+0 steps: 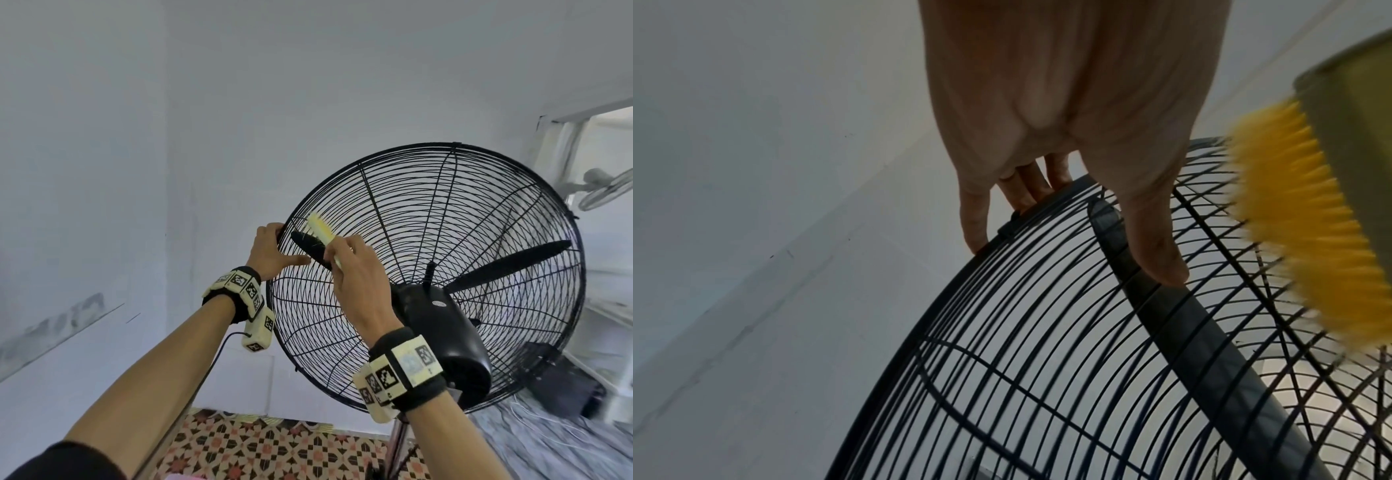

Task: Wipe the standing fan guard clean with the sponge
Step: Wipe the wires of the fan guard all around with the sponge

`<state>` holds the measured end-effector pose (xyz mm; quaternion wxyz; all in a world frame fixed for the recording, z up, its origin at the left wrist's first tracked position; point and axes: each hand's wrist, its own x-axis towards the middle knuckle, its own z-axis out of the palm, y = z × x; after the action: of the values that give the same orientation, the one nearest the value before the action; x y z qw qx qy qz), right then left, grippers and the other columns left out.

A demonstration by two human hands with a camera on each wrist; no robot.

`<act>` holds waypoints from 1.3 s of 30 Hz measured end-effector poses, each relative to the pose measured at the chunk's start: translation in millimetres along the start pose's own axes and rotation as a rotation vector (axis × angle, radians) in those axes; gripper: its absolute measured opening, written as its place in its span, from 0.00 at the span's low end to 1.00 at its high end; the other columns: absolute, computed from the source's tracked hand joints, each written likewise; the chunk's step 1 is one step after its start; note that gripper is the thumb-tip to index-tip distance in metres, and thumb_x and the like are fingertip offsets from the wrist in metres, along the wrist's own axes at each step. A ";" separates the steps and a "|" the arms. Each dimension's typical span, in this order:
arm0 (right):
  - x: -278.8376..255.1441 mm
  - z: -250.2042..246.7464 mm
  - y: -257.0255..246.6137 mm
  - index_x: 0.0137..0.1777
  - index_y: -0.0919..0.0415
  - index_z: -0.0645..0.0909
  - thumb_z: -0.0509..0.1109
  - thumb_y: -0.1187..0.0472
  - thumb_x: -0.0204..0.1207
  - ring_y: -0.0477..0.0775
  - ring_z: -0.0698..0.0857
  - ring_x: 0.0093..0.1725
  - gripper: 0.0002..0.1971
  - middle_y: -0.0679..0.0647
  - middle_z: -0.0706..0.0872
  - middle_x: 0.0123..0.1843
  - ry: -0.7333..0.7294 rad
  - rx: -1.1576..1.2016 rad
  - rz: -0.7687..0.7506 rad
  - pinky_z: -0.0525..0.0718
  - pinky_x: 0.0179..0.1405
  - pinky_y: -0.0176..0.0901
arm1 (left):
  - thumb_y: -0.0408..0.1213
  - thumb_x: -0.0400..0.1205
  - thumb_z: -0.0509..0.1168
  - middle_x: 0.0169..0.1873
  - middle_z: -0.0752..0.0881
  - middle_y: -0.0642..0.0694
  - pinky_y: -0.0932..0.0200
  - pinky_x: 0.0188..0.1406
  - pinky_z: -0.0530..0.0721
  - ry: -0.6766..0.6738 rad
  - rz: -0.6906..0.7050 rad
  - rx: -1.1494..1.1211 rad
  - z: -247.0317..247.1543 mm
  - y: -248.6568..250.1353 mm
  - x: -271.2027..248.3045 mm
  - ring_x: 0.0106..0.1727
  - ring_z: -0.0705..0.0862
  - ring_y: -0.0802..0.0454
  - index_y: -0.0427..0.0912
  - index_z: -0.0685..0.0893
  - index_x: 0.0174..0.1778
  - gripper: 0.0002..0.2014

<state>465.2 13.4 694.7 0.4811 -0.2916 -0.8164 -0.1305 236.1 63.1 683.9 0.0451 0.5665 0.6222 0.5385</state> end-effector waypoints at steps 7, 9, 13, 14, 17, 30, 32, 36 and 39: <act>11.0 -31.5 4.6 0.77 0.57 0.74 0.61 0.63 0.90 0.55 0.83 0.35 0.17 0.57 0.84 0.44 -0.262 -0.176 0.151 0.89 0.35 0.49 | 0.53 0.64 0.89 0.74 0.72 0.37 0.43 0.75 0.79 -0.101 -0.057 0.198 -13.4 23.0 6.6 0.73 0.78 0.38 0.41 0.64 0.83 0.56; 12.0 -41.9 3.4 0.74 0.57 0.78 0.61 0.62 0.89 0.55 0.83 0.32 0.15 0.57 0.85 0.41 -0.174 -0.158 0.161 0.87 0.32 0.48 | 0.60 0.64 0.87 0.77 0.69 0.32 0.37 0.75 0.78 -0.198 -0.058 0.310 -18.5 38.6 13.8 0.76 0.76 0.31 0.46 0.54 0.88 0.64; 10.4 -49.7 10.0 0.82 0.57 0.73 0.69 0.72 0.83 0.62 0.90 0.39 0.28 0.63 0.91 0.55 0.169 -0.098 0.213 0.93 0.39 0.57 | 0.70 0.64 0.81 0.81 0.66 0.31 0.36 0.76 0.77 -0.239 -0.075 0.449 -17.2 57.0 20.6 0.80 0.73 0.29 0.47 0.50 0.90 0.68; 9.5 -45.7 13.6 0.82 0.58 0.73 0.70 0.75 0.81 0.65 0.92 0.44 0.30 0.65 0.89 0.62 0.199 -0.109 0.199 0.93 0.41 0.60 | 0.70 0.64 0.81 0.81 0.67 0.32 0.38 0.76 0.77 -0.221 -0.082 0.450 -14.9 57.0 20.0 0.80 0.73 0.30 0.43 0.52 0.90 0.67; 1.5 -29.3 14.7 0.84 0.56 0.70 0.71 0.77 0.78 0.68 0.89 0.60 0.36 0.65 0.83 0.73 0.100 -0.208 0.193 0.92 0.53 0.61 | 0.65 0.65 0.84 0.80 0.71 0.34 0.40 0.75 0.79 -0.185 -0.081 0.339 -9.4 52.3 15.8 0.78 0.75 0.34 0.34 0.56 0.86 0.65; -18.0 -5.5 12.2 0.75 0.59 0.81 0.74 0.72 0.79 0.67 0.85 0.71 0.24 0.62 0.85 0.72 0.306 -0.072 0.241 0.88 0.58 0.60 | 0.57 0.66 0.87 0.75 0.78 0.35 0.46 0.72 0.79 -0.127 -0.063 0.129 -7.9 40.9 2.5 0.75 0.78 0.36 0.35 0.60 0.82 0.58; -19.8 2.2 9.1 0.77 0.57 0.79 0.77 0.72 0.76 0.66 0.84 0.72 0.29 0.61 0.84 0.73 0.162 -0.170 0.261 0.88 0.59 0.61 | 0.57 0.66 0.87 0.72 0.80 0.36 0.46 0.70 0.81 -0.125 -0.069 0.118 -7.4 39.1 3.1 0.72 0.80 0.38 0.36 0.61 0.80 0.57; -34.8 20.4 -7.0 0.73 0.54 0.83 0.78 0.70 0.75 0.65 0.91 0.58 0.27 0.60 0.88 0.67 -0.011 -0.185 0.146 0.92 0.46 0.60 | 0.48 0.70 0.87 0.60 0.83 0.40 0.51 0.54 0.81 -0.082 -0.044 0.130 -4.6 34.8 4.4 0.64 0.85 0.37 0.35 0.66 0.75 0.47; -29.1 11.6 -9.1 0.69 0.58 0.87 0.75 0.70 0.77 0.65 0.92 0.53 0.20 0.62 0.91 0.62 0.214 0.010 0.164 0.93 0.46 0.59 | 0.52 0.67 0.88 0.62 0.84 0.41 0.50 0.58 0.83 -0.090 -0.036 0.101 -5.8 30.7 5.1 0.63 0.84 0.41 0.37 0.66 0.74 0.49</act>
<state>462.2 1.7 664.4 0.5760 -0.3395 -0.7344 -0.1169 250.5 56.6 711.3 0.0540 0.5804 0.6559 0.4797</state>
